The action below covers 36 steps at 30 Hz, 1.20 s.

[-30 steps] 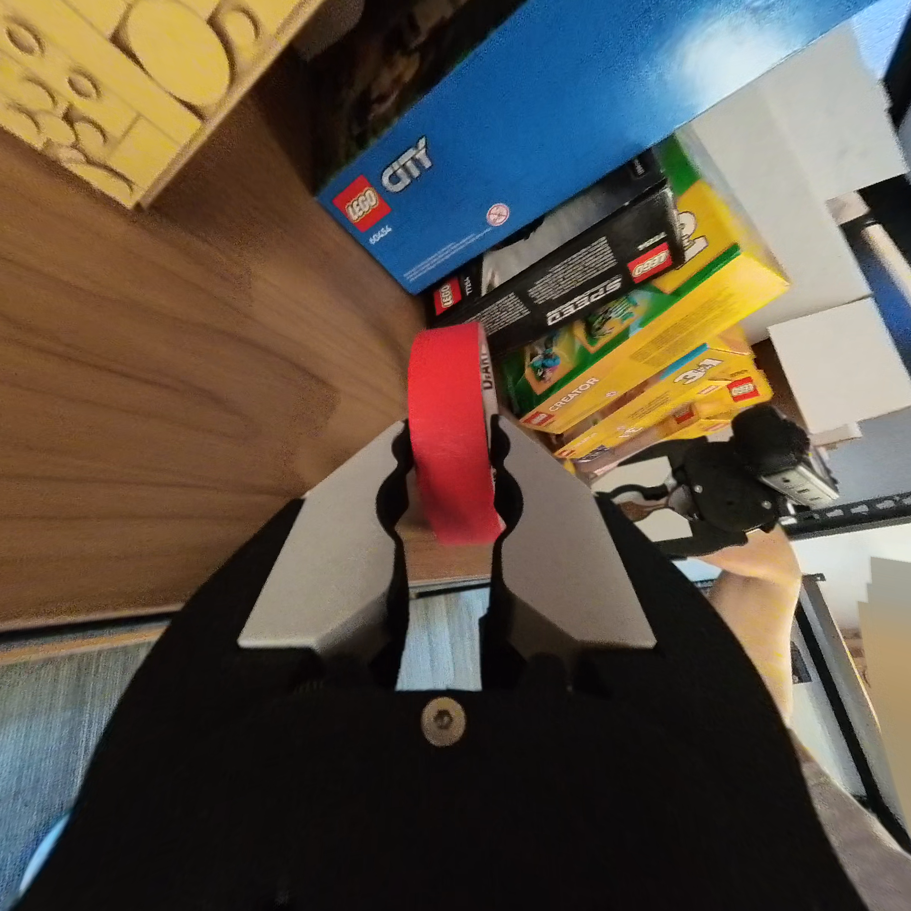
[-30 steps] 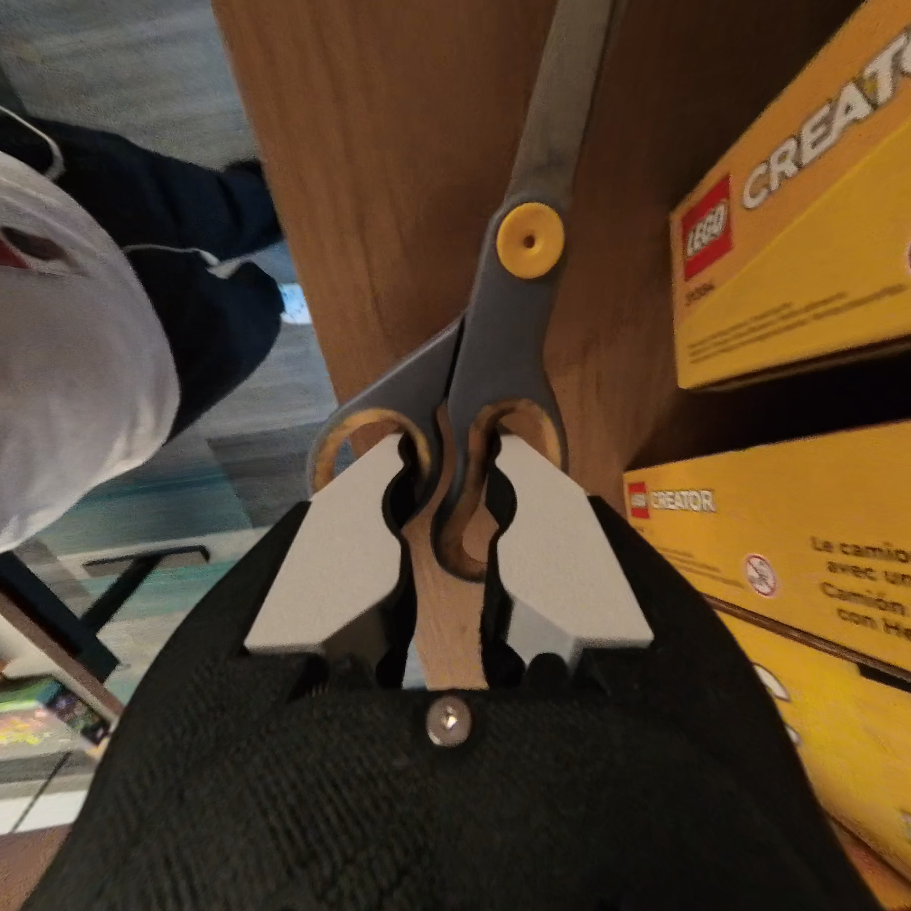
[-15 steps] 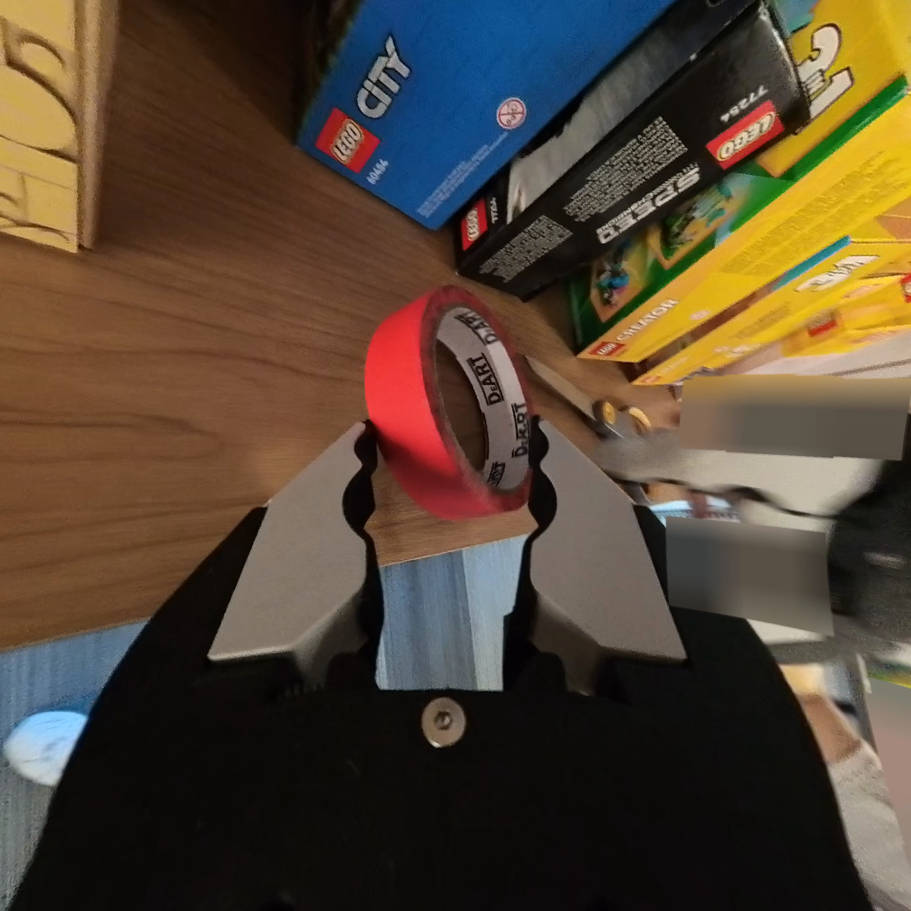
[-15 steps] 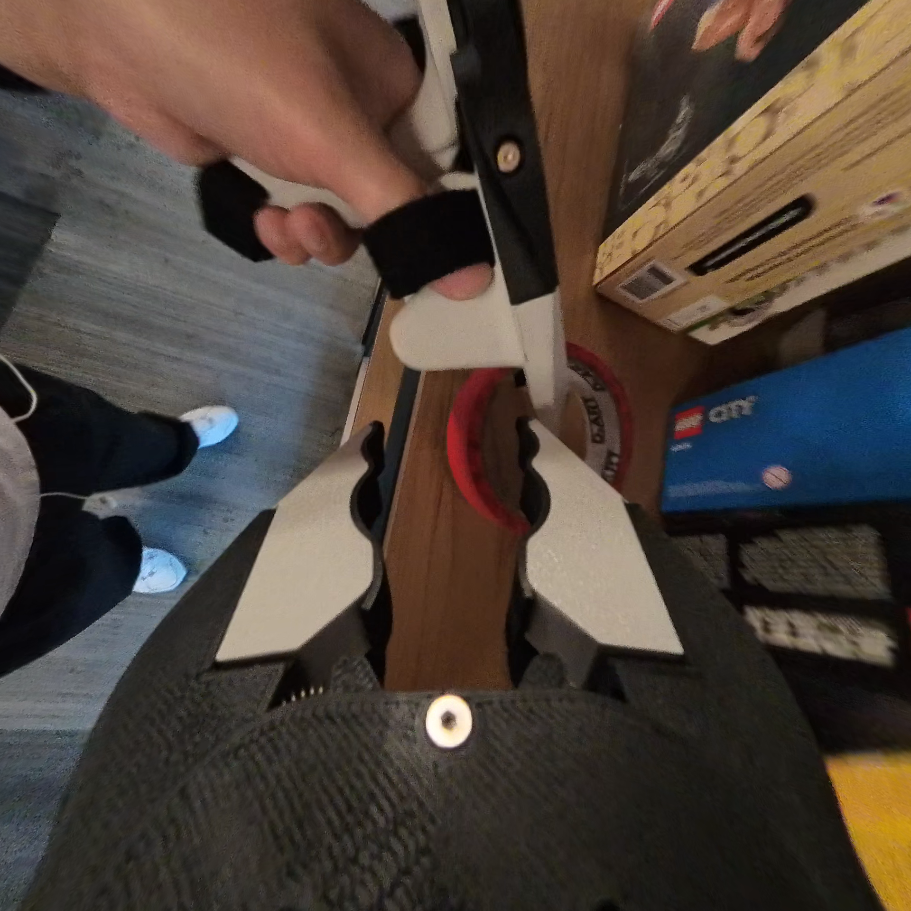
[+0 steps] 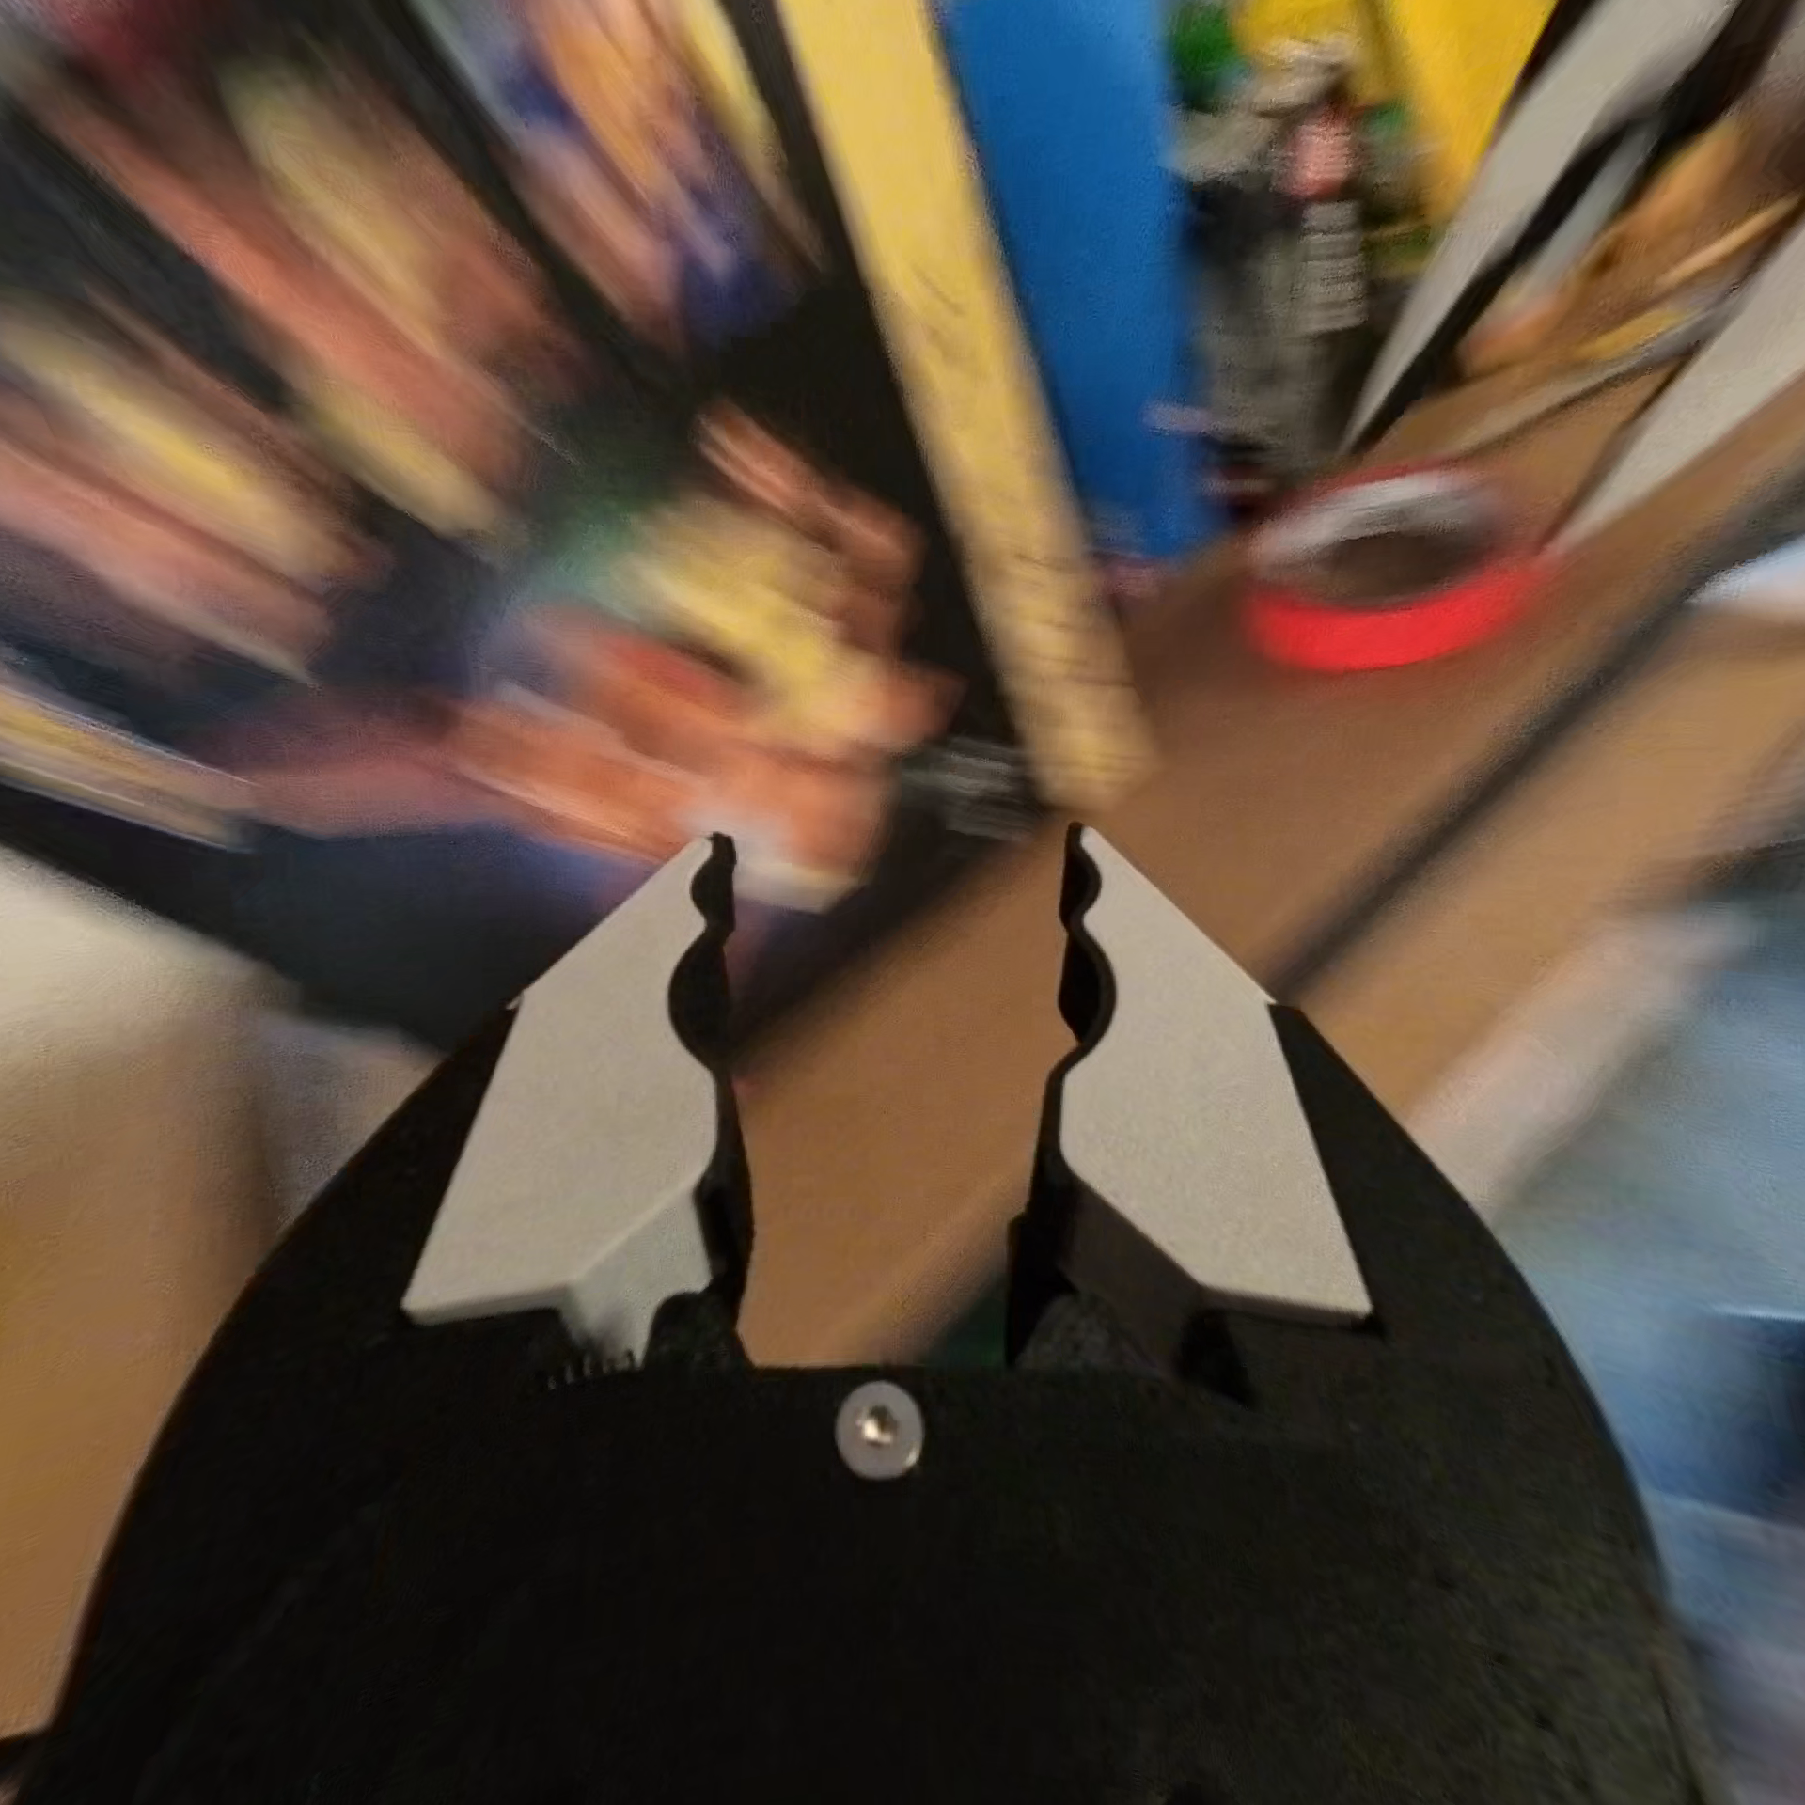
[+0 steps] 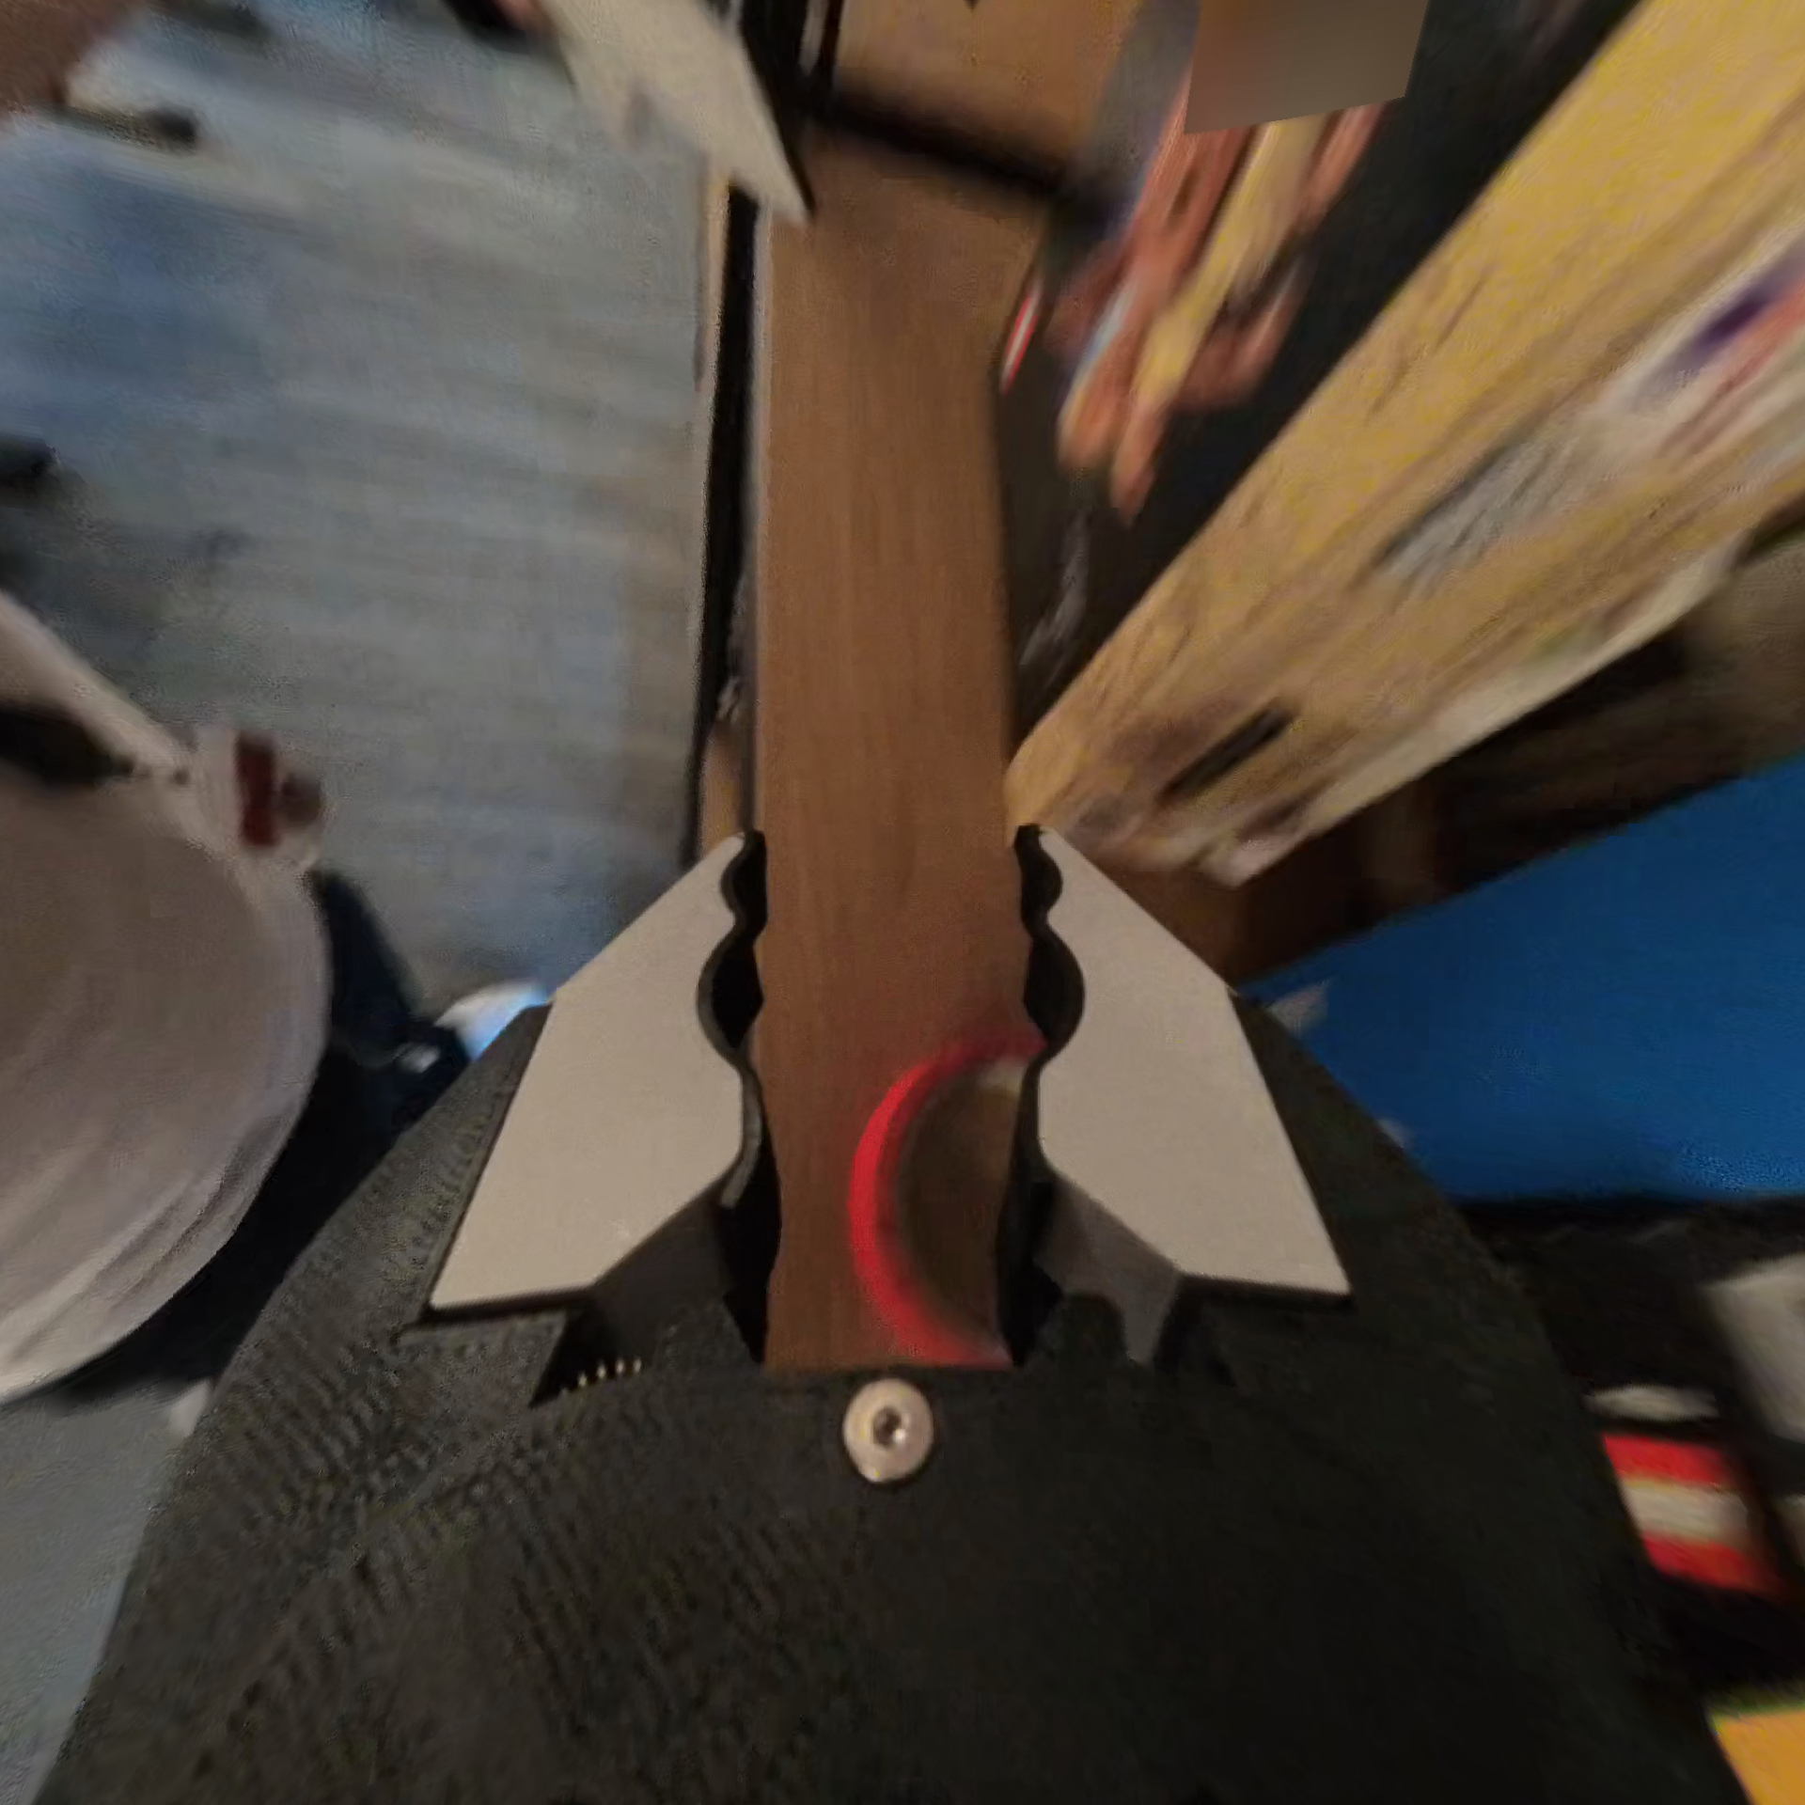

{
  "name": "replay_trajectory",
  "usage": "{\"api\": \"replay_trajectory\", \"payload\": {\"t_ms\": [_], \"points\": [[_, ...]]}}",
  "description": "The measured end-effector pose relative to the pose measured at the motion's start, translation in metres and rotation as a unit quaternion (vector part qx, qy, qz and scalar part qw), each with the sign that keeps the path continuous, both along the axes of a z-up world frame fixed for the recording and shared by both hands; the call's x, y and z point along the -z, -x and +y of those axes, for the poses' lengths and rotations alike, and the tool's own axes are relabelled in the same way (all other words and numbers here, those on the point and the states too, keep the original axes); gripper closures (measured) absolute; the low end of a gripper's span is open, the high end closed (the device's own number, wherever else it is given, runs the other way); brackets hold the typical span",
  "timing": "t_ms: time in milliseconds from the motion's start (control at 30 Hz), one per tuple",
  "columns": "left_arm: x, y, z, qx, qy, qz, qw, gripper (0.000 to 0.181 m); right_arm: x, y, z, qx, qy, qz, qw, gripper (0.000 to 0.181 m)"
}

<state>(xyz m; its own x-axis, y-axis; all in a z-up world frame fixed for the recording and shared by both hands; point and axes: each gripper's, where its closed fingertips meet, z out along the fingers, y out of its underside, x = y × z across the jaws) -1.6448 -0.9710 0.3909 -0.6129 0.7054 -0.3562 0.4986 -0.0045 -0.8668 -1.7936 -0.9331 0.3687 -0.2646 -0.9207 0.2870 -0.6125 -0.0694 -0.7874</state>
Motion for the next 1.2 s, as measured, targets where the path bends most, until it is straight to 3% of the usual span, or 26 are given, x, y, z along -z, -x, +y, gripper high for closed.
{"api": "replay_trajectory", "payload": {"t_ms": [67, 133, 200, 233, 367, 533, 700, 800, 900, 1067, 1200], "points": [[-0.053, -0.032, -0.022, -0.009, 0.148, -0.081, 0.986, 0.114, -0.069, -0.027, -0.009, 0.010, 0.112, -0.037, 0.993, 0.127], [-0.093, -0.042, -0.036, 0.005, 0.209, -0.113, 0.971, 0.104, -0.131, -0.050, -0.023, 0.021, 0.248, -0.044, 0.968, 0.115], [-0.125, -0.039, -0.046, 0.030, 0.241, -0.102, 0.965, 0.099, -0.170, -0.070, -0.046, 0.024, 0.358, -0.023, 0.933, 0.106], [-0.137, -0.038, -0.051, 0.043, 0.260, -0.105, 0.959, 0.099, -0.176, -0.080, -0.059, 0.021, 0.374, -0.002, 0.927, 0.106], [-0.146, -0.031, -0.083, 0.072, 0.267, -0.172, 0.945, 0.097, -0.163, -0.115, -0.101, 0.016, 0.311, 0.075, 0.947, 0.105], [-0.146, -0.018, -0.098, 0.114, 0.239, -0.186, 0.946, 0.102, -0.152, -0.125, -0.124, 0.045, 0.294, 0.135, 0.945, 0.106], [-0.142, -0.006, -0.071, 0.140, 0.293, -0.172, 0.930, 0.127, -0.139, -0.122, -0.128, 0.052, 0.339, 0.175, 0.923, 0.103], [-0.137, -0.001, -0.056, 0.124, 0.352, -0.177, 0.910, 0.143, -0.134, -0.120, -0.130, 0.052, 0.382, 0.197, 0.902, 0.098], [-0.149, -0.001, -0.051, 0.093, 0.406, -0.169, 0.893, 0.156, -0.129, -0.120, -0.131, 0.055, 0.394, 0.211, 0.893, 0.089], [-0.151, 0.004, -0.062, 0.077, 0.389, -0.205, 0.895, 0.157, -0.128, -0.121, -0.129, 0.051, 0.397, 0.214, 0.891, 0.088], [-0.150, 0.009, -0.062, 0.092, 0.382, -0.223, 0.892, 0.181, -0.127, -0.119, -0.132, 0.052, 0.403, 0.214, 0.888, 0.087]]}}
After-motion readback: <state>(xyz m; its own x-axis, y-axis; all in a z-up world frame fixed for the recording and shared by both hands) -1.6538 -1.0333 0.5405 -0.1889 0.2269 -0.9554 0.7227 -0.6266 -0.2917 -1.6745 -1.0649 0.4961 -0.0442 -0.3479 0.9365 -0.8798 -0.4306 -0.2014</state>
